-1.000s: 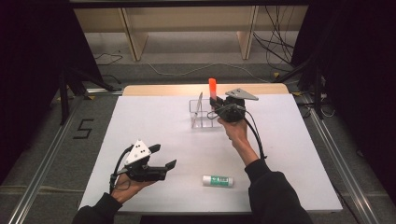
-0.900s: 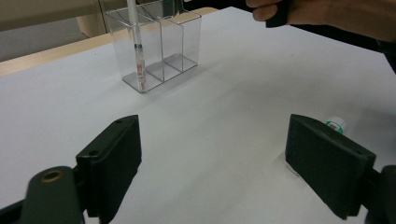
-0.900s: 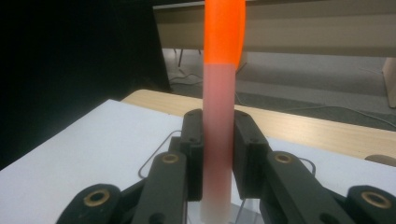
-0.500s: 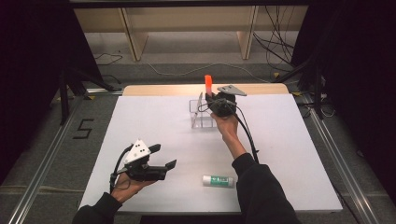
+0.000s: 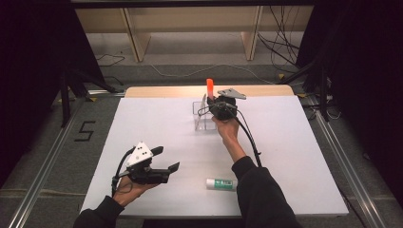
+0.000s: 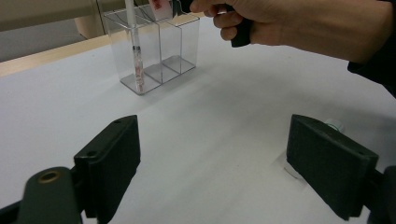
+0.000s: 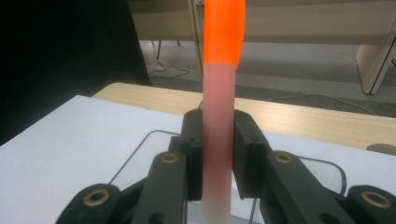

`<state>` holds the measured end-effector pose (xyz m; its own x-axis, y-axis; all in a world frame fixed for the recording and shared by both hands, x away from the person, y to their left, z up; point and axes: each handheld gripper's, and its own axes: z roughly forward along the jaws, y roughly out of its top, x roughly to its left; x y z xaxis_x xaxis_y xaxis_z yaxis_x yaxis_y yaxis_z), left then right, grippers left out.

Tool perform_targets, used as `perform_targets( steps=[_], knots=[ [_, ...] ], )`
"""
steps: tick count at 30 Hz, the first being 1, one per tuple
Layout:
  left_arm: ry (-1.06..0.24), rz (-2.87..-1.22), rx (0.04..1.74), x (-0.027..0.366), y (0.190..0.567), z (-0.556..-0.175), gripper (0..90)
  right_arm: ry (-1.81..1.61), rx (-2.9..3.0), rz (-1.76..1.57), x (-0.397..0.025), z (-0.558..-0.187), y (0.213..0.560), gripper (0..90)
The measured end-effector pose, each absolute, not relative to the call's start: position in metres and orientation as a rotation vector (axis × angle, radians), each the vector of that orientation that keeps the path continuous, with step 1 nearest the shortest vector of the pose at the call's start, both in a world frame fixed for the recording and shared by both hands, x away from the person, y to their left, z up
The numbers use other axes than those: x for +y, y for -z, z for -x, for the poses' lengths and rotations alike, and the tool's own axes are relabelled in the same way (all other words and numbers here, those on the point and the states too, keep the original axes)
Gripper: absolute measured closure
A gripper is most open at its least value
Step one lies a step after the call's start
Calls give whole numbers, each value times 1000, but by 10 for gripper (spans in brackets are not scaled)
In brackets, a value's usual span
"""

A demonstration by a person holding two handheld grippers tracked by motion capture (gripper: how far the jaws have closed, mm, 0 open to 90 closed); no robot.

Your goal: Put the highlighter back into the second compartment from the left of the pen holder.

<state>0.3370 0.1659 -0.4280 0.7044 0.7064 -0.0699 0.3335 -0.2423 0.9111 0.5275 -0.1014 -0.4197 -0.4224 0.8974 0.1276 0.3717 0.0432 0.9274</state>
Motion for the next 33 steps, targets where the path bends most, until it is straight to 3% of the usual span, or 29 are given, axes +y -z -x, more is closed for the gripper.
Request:
perform_targets(
  steps=[10,13,17,23,33],
  knots=[
    [-433,-1845,815,166,427,-337,169,-1341,1851,-1289,-99,-528,428,758],
    [-432,-1846,815,166,428,-337,170,-1323,1868,-1287,-100,-526,428,516],
    [-431,-1842,819,166,428,-337,169,-1353,1877,-1291,-108,-521,418,404],
    [-429,-1842,821,166,428,-337,169,-1392,1914,-1248,-125,-508,394,318],
    [-430,-1833,828,166,428,-338,169,-1398,2031,-1116,-149,-480,377,278]
  ],
)
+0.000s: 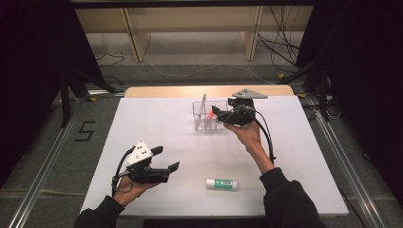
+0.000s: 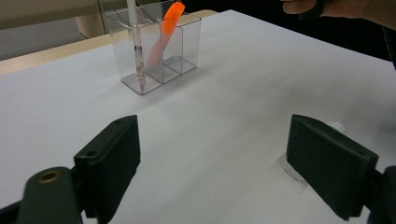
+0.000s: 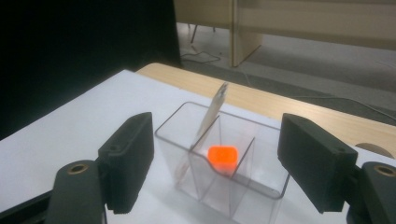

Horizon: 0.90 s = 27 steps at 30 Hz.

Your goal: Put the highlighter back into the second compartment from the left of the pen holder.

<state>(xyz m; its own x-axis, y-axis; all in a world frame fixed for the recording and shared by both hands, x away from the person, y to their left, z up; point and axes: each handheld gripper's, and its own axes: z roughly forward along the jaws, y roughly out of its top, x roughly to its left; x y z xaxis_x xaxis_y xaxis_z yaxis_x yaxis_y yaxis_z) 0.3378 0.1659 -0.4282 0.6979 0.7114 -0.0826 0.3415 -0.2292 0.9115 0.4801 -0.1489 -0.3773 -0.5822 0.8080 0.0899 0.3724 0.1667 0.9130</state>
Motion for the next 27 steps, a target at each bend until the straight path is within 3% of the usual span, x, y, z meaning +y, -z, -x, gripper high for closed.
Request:
perform_targets(
  steps=[16,27],
  knots=[
    [-430,-1831,832,167,428,-338,169,-1439,2141,-975,-162,-429,371,261],
    [-429,-1827,834,168,428,-339,169,-1388,2235,-927,-159,-414,376,249]
  ],
)
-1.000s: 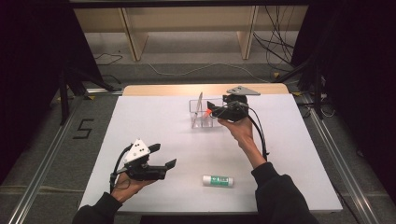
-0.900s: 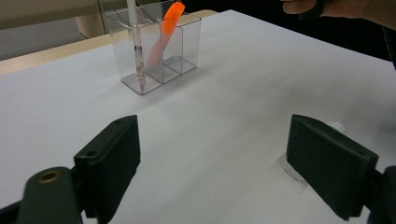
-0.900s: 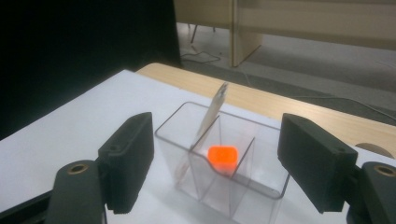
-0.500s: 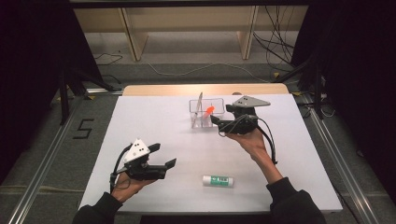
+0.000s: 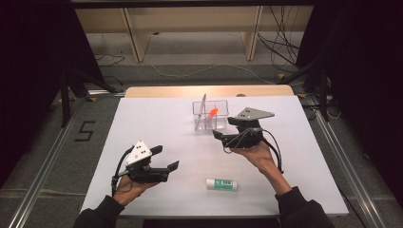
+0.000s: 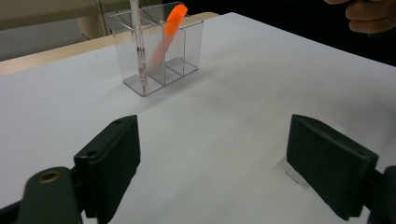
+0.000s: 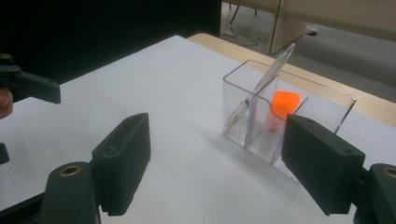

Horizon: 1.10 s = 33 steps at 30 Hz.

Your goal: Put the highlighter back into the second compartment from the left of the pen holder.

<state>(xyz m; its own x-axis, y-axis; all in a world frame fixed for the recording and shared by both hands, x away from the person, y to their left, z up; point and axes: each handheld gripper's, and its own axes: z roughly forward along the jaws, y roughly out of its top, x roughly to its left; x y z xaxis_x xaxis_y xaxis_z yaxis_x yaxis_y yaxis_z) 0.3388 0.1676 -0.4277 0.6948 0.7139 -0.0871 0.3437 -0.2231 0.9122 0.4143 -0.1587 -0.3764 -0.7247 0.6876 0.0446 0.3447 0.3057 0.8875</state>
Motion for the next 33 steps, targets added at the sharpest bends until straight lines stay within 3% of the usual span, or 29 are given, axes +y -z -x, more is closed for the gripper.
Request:
perform_targets(
  steps=[33],
  knots=[
    [-427,-1818,842,167,427,-341,169,-1107,2622,-710,-144,-373,396,212]
  ],
)
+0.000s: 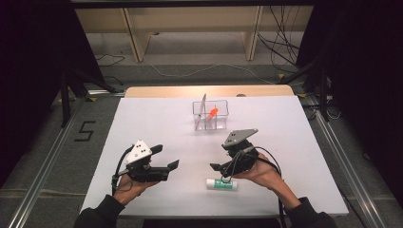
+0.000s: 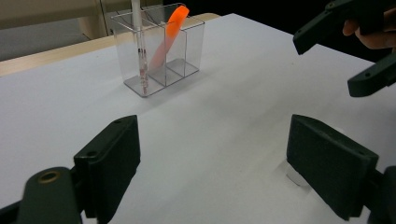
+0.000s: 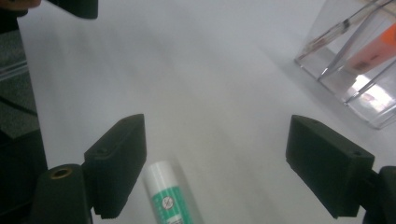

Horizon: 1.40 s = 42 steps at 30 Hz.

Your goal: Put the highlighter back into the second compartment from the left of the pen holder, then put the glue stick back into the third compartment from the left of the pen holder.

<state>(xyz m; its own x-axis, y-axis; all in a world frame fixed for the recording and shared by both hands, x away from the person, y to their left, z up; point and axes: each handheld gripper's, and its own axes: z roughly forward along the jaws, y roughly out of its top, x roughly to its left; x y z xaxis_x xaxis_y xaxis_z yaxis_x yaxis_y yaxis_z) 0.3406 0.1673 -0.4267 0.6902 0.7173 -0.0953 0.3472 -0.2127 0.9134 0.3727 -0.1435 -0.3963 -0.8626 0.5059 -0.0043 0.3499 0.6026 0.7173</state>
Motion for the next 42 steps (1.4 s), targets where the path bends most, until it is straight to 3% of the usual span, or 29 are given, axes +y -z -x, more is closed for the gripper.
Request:
perform_targets(
  steps=[42],
  knots=[
    [-436,-1829,833,167,428,-340,169,-688,2884,-470,-113,-355,435,264]
  ],
)
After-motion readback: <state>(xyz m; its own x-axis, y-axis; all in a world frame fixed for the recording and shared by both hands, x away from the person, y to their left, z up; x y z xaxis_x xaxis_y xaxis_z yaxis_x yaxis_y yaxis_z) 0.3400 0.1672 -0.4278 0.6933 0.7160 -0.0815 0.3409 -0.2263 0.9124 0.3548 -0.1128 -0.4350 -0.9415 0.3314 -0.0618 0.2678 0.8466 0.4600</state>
